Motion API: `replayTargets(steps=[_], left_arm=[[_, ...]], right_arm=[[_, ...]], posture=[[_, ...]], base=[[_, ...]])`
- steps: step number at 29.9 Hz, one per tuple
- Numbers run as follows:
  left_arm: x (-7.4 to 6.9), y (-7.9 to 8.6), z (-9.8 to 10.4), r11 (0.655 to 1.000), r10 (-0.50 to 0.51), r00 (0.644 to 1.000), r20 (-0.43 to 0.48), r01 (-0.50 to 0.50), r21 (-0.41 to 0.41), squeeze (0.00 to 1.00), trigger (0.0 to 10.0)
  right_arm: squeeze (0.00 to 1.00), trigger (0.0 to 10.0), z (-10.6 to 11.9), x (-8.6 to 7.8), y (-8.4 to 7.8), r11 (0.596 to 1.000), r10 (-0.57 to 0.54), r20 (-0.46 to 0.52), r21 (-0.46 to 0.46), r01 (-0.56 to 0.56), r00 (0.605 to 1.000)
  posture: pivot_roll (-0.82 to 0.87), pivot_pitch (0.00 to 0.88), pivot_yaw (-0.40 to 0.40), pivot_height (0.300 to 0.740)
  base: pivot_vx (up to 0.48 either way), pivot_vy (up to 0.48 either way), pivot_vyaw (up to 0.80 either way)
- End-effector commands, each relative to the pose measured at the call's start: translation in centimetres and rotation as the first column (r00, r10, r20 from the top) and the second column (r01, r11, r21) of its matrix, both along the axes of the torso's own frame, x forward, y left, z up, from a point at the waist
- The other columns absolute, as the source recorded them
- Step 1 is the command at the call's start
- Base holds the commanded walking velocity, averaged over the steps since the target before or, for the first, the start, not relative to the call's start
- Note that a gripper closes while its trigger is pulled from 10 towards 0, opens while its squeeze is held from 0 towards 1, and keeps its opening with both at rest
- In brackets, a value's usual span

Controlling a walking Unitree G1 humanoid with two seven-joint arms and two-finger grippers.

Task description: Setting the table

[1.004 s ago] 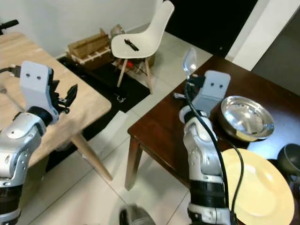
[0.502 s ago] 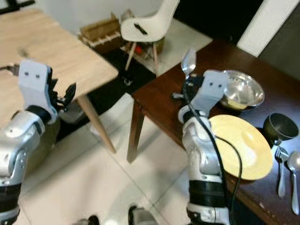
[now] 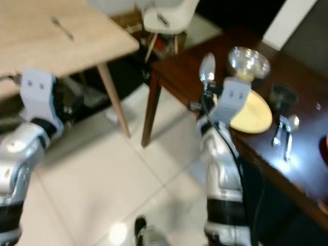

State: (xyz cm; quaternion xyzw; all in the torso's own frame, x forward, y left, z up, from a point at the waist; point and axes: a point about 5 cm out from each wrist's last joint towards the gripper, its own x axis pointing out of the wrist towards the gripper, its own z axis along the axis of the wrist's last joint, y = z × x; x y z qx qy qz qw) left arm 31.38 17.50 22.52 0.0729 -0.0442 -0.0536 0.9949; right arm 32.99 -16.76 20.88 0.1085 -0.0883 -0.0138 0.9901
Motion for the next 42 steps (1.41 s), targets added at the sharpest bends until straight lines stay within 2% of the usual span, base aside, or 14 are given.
replayTargets(steps=[1,12,42], left_arm=[[-0.06,-0.12,0.12,1.000,-0.003,1.000,0.005,0.003,0.005,0.00,10.0],[0.06,-0.23,0.05,1.000,-0.002,1.000,-0.005,0.002,0.007,0.00,10.0],[0.00,-0.73,-0.15,0.999,-0.050,0.999,-0.007,0.050,0.007,0.00,10.0]], right_arm=[[0.00,10.0,0.11,-0.12,-0.42,1.000,-0.016,0.006,-0.003,0.016,1.000],[0.00,10.0,0.08,-0.08,-0.44,1.000,-0.017,0.005,0.003,0.017,1.000],[0.00,10.0,0.27,-0.12,-0.81,1.000,-0.024,0.007,0.019,0.024,1.000]], posture=[[-0.05,0.057,-0.014,0.740],[-0.04,0.054,-0.013,0.740],[-0.05,0.048,-0.008,0.740]], base=[[0.000,0.000,0.00],[0.000,0.000,-0.14],[0.000,0.000,-0.80]])
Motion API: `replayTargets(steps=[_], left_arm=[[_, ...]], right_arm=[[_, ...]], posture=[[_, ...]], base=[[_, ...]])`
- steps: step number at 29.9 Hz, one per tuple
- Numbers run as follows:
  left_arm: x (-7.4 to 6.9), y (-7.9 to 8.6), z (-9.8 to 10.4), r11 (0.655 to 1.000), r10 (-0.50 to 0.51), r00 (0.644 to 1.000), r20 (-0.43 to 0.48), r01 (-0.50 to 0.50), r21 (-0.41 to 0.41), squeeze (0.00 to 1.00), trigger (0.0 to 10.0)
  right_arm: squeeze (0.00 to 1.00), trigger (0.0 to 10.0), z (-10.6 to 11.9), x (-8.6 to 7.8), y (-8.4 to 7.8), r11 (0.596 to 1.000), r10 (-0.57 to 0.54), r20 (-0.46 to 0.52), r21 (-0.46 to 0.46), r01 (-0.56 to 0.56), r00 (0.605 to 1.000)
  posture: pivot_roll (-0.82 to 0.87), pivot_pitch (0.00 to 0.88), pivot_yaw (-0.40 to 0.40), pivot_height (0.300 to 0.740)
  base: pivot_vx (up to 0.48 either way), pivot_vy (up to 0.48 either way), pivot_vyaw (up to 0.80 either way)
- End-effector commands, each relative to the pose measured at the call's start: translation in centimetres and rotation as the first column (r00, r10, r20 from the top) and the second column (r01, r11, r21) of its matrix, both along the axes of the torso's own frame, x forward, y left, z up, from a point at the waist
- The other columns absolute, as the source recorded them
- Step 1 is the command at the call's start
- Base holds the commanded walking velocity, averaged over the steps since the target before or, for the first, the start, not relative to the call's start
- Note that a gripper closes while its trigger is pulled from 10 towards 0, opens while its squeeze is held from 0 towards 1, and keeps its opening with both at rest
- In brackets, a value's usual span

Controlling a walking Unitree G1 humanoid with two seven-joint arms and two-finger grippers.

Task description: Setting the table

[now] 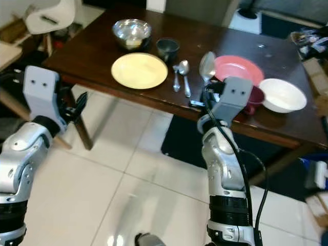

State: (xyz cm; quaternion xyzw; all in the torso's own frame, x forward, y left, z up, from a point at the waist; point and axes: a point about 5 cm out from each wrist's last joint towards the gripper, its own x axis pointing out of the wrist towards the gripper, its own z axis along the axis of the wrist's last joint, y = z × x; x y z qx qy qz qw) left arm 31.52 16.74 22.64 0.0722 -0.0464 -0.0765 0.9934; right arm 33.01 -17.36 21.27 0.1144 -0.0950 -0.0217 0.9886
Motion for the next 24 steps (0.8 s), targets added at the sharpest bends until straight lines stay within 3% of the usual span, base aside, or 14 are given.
replayTargets(steps=[1,16,24], left_arm=[[-0.1,0.0,-0.3,1.000,-0.003,1.000,-0.008,0.003,0.007,0.00,10.0],[-0.2,-0.3,-0.4,1.000,-0.016,1.000,-0.016,0.016,-0.006,0.00,10.0],[-0.4,-1.0,-0.1,0.995,-0.078,0.997,-0.005,0.077,-0.060,0.00,10.0]], right_arm=[[0.00,10.0,-0.1,-0.1,-0.2,1.000,-0.008,-0.005,0.006,0.008,1.000],[0.00,10.0,0.1,-0.2,-0.3,1.000,-0.006,0.003,0.003,0.006,1.000],[0.00,10.0,0.2,-0.2,-0.2,1.000,-0.003,0.007,0.002,0.003,1.000]], posture=[[-0.05,0.048,-0.008,0.740],[-0.06,0.056,-0.006,0.740],[-0.07,0.057,-0.005,0.740]], base=[[0.000,0.000,-0.80],[0.000,0.000,-0.80],[0.000,0.000,-0.80]])
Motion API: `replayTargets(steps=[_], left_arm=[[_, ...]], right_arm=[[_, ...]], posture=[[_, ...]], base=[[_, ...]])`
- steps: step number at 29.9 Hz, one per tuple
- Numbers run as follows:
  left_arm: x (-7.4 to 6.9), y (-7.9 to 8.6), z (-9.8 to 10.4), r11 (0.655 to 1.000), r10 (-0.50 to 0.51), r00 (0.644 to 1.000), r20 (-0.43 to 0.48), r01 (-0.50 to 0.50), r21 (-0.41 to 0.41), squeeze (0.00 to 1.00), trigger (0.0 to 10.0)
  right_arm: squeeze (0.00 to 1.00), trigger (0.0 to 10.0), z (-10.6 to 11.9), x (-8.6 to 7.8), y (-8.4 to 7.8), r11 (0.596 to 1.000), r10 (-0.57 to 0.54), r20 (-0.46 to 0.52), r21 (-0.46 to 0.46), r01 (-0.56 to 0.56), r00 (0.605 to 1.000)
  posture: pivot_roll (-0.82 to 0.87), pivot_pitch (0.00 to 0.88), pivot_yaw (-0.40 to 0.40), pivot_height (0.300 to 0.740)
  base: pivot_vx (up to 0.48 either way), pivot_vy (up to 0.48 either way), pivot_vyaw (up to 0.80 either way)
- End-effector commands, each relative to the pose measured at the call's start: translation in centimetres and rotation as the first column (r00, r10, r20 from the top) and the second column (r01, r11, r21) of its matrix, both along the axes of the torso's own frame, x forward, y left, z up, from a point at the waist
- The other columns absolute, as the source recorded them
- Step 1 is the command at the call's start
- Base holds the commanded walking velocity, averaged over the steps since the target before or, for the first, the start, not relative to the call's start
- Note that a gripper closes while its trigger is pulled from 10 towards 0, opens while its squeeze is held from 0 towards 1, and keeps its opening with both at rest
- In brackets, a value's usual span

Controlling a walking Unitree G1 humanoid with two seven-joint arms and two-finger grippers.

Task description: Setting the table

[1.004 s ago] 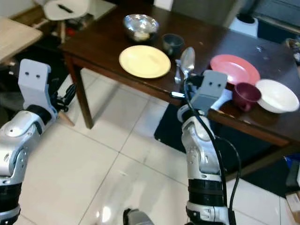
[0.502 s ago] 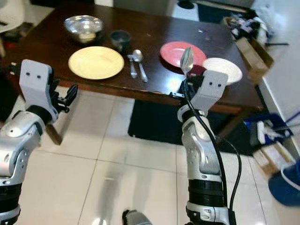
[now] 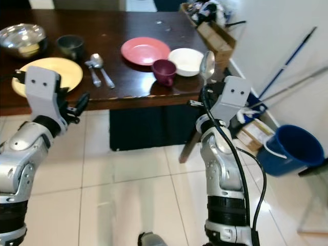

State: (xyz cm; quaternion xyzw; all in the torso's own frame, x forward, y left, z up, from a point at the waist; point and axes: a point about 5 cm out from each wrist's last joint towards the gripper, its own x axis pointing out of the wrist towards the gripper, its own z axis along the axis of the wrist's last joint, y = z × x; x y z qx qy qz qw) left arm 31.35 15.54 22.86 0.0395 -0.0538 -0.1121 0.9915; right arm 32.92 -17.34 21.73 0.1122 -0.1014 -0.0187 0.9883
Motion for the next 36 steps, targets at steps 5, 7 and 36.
replayTargets(steps=[5,7,36], left_arm=[[-0.2,0.2,-0.1,1.000,-0.003,1.000,0.003,0.003,-0.003,0.00,10.0],[-0.2,0.2,0.0,1.000,-0.001,1.000,0.010,0.001,0.001,0.00,10.0],[-0.4,-1.1,-0.3,0.999,-0.018,0.999,0.031,0.017,0.041,0.00,10.0]], right_arm=[[0.00,10.0,-0.3,-0.1,-0.2,1.000,-0.001,-0.005,0.000,0.001,1.000],[0.00,10.0,-0.2,-0.1,-0.2,1.000,0.003,-0.004,-0.001,-0.003,1.000],[0.00,10.0,0.2,-0.3,1.0,0.996,0.090,0.032,-0.010,-0.089,0.995]], posture=[[-0.07,0.058,-0.005,0.740],[-0.07,0.058,-0.005,0.740],[-0.07,0.056,-0.003,0.740]], base=[[0.000,0.000,-0.80],[0.000,0.000,-0.63],[0.000,0.000,0.39]])
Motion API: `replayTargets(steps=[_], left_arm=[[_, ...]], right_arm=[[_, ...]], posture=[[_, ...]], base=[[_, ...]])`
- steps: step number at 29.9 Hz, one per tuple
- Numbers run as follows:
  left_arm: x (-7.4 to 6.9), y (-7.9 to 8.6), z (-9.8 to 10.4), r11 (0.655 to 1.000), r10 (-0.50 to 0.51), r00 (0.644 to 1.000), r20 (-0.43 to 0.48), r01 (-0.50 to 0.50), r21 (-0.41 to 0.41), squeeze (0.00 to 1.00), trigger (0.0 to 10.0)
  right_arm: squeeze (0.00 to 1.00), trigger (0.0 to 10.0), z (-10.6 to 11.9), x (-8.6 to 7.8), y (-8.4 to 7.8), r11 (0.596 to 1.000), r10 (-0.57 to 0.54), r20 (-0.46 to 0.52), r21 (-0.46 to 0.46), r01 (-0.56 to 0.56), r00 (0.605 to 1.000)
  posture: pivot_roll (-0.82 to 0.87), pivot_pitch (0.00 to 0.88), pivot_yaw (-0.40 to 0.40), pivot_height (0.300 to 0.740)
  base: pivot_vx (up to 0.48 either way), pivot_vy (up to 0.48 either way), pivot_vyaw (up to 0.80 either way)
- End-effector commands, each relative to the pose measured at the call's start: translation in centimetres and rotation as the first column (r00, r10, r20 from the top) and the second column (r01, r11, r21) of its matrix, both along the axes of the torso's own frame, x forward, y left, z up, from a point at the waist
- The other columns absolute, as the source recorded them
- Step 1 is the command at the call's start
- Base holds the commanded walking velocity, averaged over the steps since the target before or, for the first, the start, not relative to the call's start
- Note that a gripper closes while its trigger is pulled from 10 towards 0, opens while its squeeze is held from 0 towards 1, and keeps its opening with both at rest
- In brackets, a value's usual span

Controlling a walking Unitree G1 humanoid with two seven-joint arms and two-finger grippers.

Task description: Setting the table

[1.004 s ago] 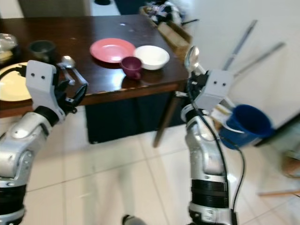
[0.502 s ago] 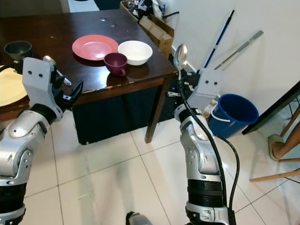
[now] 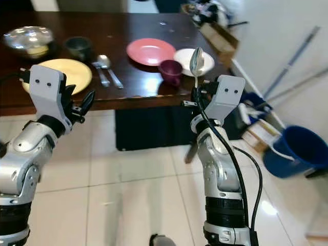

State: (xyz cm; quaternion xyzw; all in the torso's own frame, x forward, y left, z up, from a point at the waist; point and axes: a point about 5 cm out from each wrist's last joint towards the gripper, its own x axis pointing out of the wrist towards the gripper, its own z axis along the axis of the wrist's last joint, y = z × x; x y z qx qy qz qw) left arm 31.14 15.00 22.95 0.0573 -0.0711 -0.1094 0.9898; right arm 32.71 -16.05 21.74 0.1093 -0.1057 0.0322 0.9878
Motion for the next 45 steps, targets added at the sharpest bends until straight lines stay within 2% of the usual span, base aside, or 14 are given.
replayTargets(steps=[1,7,15,45], left_arm=[[-0.3,-0.6,-0.4,0.999,-0.030,1.000,-0.007,0.030,0.017,0.00,10.0],[-0.3,-1.0,-0.2,0.999,-0.050,0.999,0.013,0.050,0.022,0.00,10.0],[0.2,-1.1,0.2,0.998,-0.048,0.998,0.042,0.047,0.037,0.00,10.0],[0.0,-1.7,0.2,0.993,-0.107,0.993,0.056,0.104,0.050,0.00,10.0]], right_arm=[[0.00,10.0,0.2,-0.1,-0.3,1.000,-0.011,0.012,0.008,0.011,1.000],[0.00,10.0,0.4,-0.1,-0.5,0.999,-0.026,0.022,0.028,0.025,0.999],[0.00,10.0,0.5,-0.1,-0.7,0.999,-0.039,0.031,0.023,0.038,0.999],[0.00,10.0,0.2,-0.1,-1.1,0.998,-0.062,0.022,0.029,0.061,0.998]], posture=[[-0.07,0.052,-0.003,0.740],[-0.07,0.049,0.002,0.740],[-0.07,0.044,0.006,0.740],[-0.07,0.049,0.013,0.740]], base=[[0.000,0.000,0.76],[0.000,0.000,0.13],[0.480,0.000,0.00],[0.463,0.000,0.00]])
